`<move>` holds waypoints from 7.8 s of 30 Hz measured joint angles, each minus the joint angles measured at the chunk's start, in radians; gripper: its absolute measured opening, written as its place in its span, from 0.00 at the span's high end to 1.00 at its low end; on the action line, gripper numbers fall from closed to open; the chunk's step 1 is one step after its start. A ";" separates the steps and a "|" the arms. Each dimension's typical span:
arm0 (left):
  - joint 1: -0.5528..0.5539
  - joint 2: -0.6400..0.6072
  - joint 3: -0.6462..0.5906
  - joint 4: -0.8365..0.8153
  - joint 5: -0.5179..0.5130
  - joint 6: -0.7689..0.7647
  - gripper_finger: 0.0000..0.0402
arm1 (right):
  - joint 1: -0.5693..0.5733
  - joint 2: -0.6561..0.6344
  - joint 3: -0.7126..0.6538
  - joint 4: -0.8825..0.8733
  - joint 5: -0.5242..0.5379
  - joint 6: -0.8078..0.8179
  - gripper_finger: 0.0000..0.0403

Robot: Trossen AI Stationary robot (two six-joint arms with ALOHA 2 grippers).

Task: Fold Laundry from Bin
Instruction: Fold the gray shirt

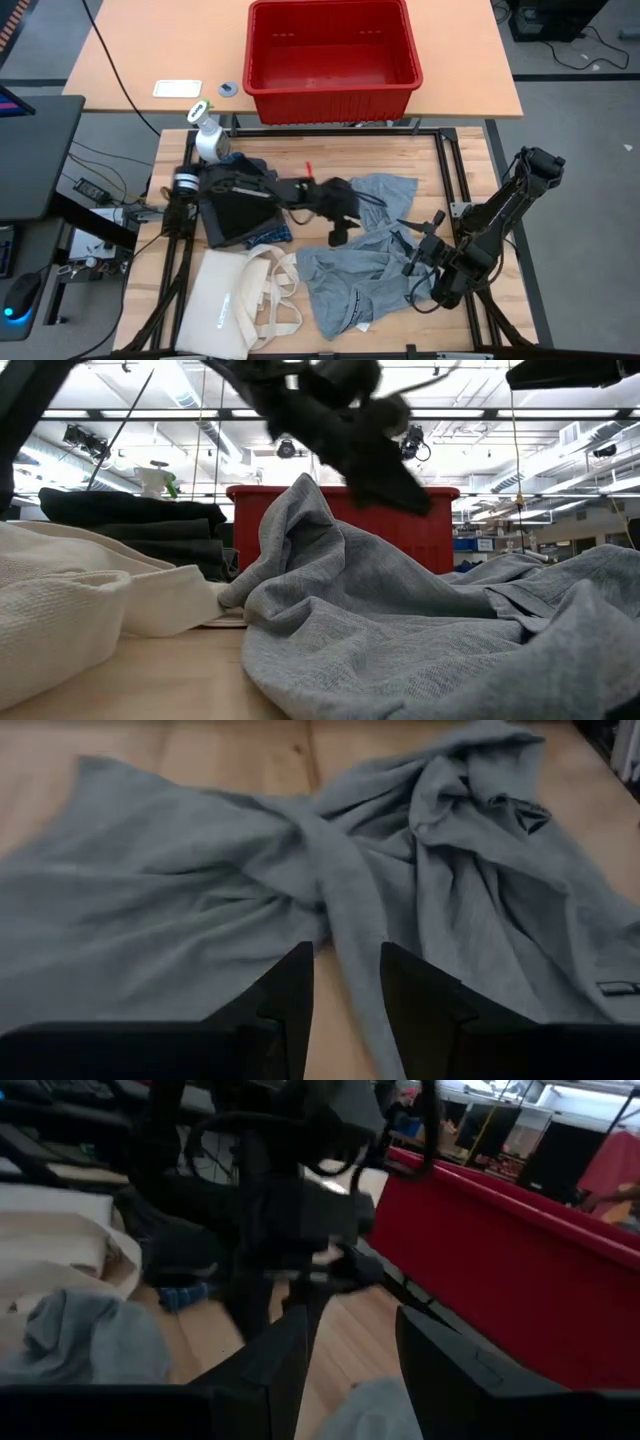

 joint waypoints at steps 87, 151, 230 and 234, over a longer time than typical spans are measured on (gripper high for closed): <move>0.024 -0.212 0.084 -0.839 -0.888 0.104 0.57 | 0.106 -0.037 0.000 0.068 -0.011 -0.057 0.60; 0.182 0.173 0.078 -0.195 -0.408 0.405 0.98 | 0.059 -0.035 0.000 0.118 -0.028 -0.141 0.60; -0.358 -0.668 -0.830 0.478 -0.592 0.131 0.55 | -0.649 0.371 0.000 0.471 -0.734 -0.715 0.46; -0.427 -0.668 -0.840 0.489 -0.663 0.131 0.55 | -0.687 0.422 0.000 0.472 -0.764 -0.713 0.47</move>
